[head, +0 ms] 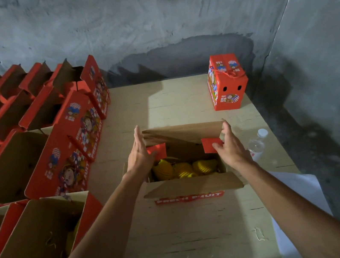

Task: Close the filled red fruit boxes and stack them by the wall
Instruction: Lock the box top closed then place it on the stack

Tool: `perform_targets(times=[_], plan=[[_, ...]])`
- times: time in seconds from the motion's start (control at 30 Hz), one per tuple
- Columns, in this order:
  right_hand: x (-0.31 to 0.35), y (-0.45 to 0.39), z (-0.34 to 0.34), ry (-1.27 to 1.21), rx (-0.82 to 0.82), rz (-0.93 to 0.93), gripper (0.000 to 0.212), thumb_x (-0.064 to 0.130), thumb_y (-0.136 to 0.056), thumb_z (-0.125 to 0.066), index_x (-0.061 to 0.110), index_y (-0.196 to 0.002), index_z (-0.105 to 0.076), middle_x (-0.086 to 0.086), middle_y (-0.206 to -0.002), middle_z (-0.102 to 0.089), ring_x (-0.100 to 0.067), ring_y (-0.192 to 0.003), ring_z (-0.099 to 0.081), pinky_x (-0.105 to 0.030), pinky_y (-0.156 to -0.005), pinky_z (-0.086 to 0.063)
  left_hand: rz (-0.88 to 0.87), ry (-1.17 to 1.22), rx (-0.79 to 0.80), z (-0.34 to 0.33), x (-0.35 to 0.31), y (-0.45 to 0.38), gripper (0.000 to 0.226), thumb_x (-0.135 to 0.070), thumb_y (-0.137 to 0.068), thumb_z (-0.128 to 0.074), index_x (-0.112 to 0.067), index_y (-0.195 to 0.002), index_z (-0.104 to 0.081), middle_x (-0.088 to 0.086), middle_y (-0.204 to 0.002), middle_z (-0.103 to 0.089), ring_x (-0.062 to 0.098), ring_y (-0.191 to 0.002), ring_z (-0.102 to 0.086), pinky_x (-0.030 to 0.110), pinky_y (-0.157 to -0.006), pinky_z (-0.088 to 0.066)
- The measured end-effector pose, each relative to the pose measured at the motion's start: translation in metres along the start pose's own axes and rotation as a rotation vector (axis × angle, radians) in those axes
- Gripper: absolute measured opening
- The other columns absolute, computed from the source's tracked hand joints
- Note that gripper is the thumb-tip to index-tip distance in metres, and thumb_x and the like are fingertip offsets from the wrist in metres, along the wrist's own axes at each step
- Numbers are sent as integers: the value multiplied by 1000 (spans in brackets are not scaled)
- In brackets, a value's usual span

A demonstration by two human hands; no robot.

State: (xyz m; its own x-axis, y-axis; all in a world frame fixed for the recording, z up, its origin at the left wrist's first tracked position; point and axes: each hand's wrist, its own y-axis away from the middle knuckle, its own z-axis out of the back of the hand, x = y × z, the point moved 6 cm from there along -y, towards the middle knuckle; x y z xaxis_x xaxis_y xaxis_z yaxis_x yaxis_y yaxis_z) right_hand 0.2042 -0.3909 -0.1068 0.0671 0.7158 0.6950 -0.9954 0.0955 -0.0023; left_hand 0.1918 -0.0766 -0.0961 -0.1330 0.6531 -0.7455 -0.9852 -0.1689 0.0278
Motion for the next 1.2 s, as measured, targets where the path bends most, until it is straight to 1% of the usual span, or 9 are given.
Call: perform_targets(times=[0.1,0.2,0.37,0.43,0.67,0.8,0.93,1.1,1.2], plan=[[-5,0,5,43,-51,56,45,29,-97,-70,32,-130,-41,-2,-134,-64,-27,-118,-66,-37,-79,-55,-95,49,-67,2,3,4,44,-22,-91,-75,-23,-126,-48,2,-123,-66,28,-109,-66,34,-73,-54],[-10,4,3,95,-50,154,33,37,-89,-78,30,-97,-47,7,-110,-68,-22,-98,-69,-40,-71,-58,-163,-68,-69,-2,13,14,30,-18,-83,-80,-17,-99,-54,0,-107,-65,28,-98,-64,37,-73,-53],[-19,20,-6,233,115,203,93,74,-79,-71,23,-150,-37,7,-137,-57,-17,-119,-59,-41,-88,-55,-236,-282,-20,-11,20,32,60,-70,-79,-73,-24,-114,-57,-9,-124,-60,15,-110,-56,34,-80,-52],[-18,23,-3,251,89,237,92,78,-85,-58,22,-155,-34,7,-138,-58,-18,-118,-62,-41,-87,-56,-225,-308,-22,-10,20,32,60,-79,-82,-62,-27,-112,-59,-12,-127,-61,14,-112,-58,32,-81,-51],[-12,11,-3,348,130,321,52,61,-93,-62,23,-127,-55,9,-141,-54,-22,-113,-65,-39,-81,-55,-176,-396,153,-7,9,21,46,-65,-88,-66,-26,-110,-52,-3,-129,-65,23,-106,-63,40,-84,-54],[-15,1,2,311,215,325,68,70,-86,-65,29,-141,-59,12,-148,-48,-15,-121,-61,-37,-93,-53,-156,-407,251,0,6,16,55,-65,-82,-74,-28,-117,-54,-2,-133,-63,18,-107,-61,37,-85,-55],[-14,-7,1,388,229,358,74,74,-80,-68,28,-137,-61,11,-135,-51,-14,-112,-62,-35,-86,-55,-175,-454,227,-3,0,15,63,-56,-77,-83,-24,-123,-54,-5,-137,-52,18,-113,-59,39,-88,-55],[5,5,-9,747,63,548,59,63,-90,-66,11,-118,-61,-4,-117,-52,-24,-69,-66,-37,-60,-58,-129,-549,143,-14,-5,13,71,-48,-79,-84,-21,-132,-45,2,-138,-44,28,-115,-60,47,-86,-58],[16,22,-9,857,-170,717,50,53,-83,-81,5,-92,-66,-10,-97,-60,-23,-39,-52,-29,-38,-44,-173,-570,68,-22,-6,18,60,-41,-88,-76,-21,-136,-45,5,-139,-42,32,-118,-57,49,-84,-58]])
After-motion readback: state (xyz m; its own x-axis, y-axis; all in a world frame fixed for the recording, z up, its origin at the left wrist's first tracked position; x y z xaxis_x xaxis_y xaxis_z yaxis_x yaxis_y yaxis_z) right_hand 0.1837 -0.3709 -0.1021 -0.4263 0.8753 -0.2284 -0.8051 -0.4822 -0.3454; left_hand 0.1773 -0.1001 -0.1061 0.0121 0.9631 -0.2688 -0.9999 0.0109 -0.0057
